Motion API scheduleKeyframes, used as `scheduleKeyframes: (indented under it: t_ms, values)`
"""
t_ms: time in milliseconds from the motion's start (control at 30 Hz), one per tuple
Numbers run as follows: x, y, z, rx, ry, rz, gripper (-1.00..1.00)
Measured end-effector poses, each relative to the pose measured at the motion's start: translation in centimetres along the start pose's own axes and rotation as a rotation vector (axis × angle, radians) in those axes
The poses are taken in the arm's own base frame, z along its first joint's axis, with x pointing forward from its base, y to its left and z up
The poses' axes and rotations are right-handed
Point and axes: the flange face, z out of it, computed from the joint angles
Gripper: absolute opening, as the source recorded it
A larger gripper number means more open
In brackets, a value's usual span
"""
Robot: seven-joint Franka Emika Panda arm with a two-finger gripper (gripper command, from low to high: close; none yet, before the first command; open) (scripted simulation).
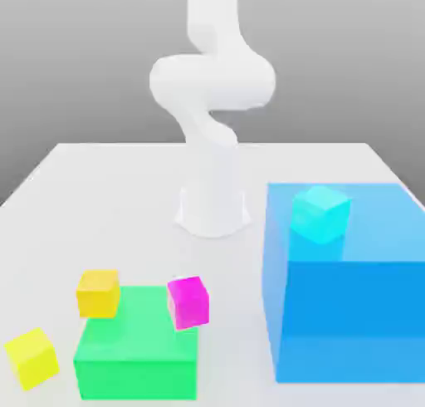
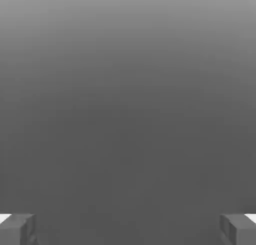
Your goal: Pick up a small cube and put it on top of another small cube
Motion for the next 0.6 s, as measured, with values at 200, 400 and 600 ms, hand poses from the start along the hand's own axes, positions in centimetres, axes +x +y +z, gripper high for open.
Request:
scheduleKeyframes:
  t_ms: [200,400,600]
  values:
    - [3.1,4.4,11.1,-0.141,-0.082,0.153,0.0]
    - [4.7,11.3,21.1,-0.285,-0.147,0.309,0.0]
    - [4.8,20.5,29.5,-0.44,-0.193,0.475,0.0]
